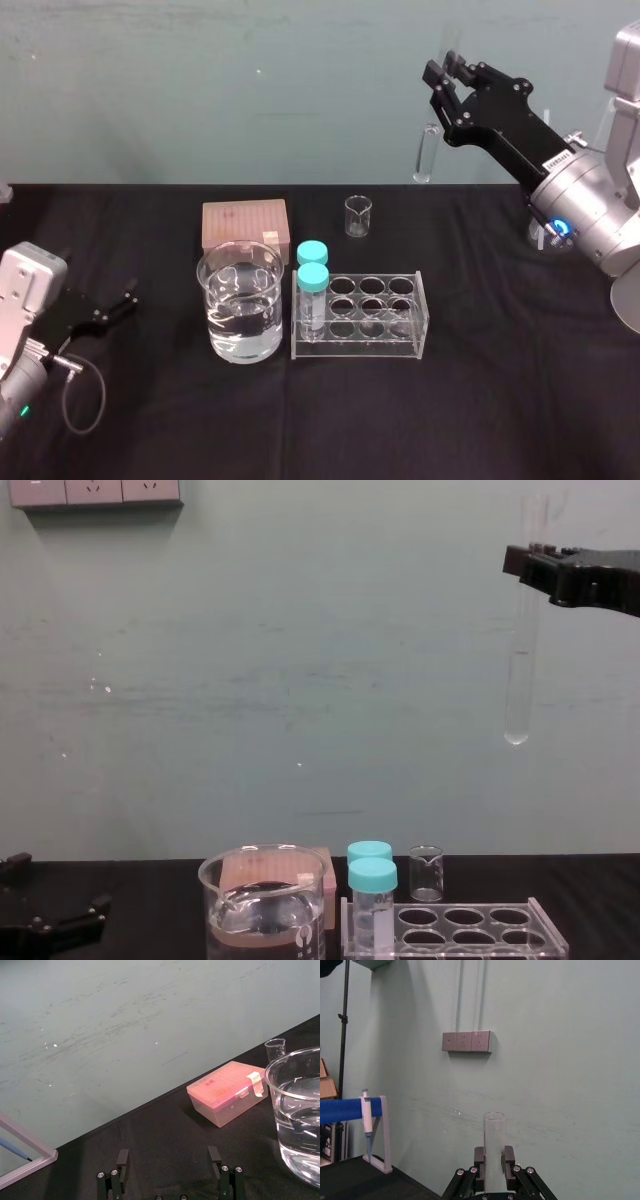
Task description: Hold the test tube with one hand and immerse one end into the beaker, then return it to the test tube rack.
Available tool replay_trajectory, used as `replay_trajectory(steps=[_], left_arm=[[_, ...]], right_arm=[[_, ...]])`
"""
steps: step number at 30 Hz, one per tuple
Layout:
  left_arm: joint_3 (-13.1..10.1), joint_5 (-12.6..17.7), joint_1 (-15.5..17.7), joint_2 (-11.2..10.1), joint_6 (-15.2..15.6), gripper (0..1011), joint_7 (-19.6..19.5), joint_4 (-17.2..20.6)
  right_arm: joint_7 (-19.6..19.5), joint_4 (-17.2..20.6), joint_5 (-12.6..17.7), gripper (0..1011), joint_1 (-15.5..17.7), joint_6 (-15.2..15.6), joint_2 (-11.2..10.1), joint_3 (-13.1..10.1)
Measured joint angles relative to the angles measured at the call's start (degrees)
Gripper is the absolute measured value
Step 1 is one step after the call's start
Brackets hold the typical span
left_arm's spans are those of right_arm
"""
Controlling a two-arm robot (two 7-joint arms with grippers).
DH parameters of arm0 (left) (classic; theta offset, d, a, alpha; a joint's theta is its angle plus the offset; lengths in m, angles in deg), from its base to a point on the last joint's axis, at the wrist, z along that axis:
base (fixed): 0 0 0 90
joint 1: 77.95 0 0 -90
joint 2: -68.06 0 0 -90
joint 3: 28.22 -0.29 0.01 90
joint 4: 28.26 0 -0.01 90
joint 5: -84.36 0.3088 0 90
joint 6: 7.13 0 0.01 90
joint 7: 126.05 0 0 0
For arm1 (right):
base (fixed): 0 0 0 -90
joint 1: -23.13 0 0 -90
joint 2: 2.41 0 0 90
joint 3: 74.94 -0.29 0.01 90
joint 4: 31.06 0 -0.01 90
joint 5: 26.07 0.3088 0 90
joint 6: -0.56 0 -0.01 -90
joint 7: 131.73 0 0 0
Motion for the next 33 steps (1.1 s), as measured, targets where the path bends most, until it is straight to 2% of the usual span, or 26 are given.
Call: replay_trajectory(steps=[33], left_arm=[[0.0,0.0,0.0,0.0,0.0,1000,0.0,0.0]], right_arm=[[-0.5,0.2,-0.1,224,0.6,0.6,0.2,-0.3]])
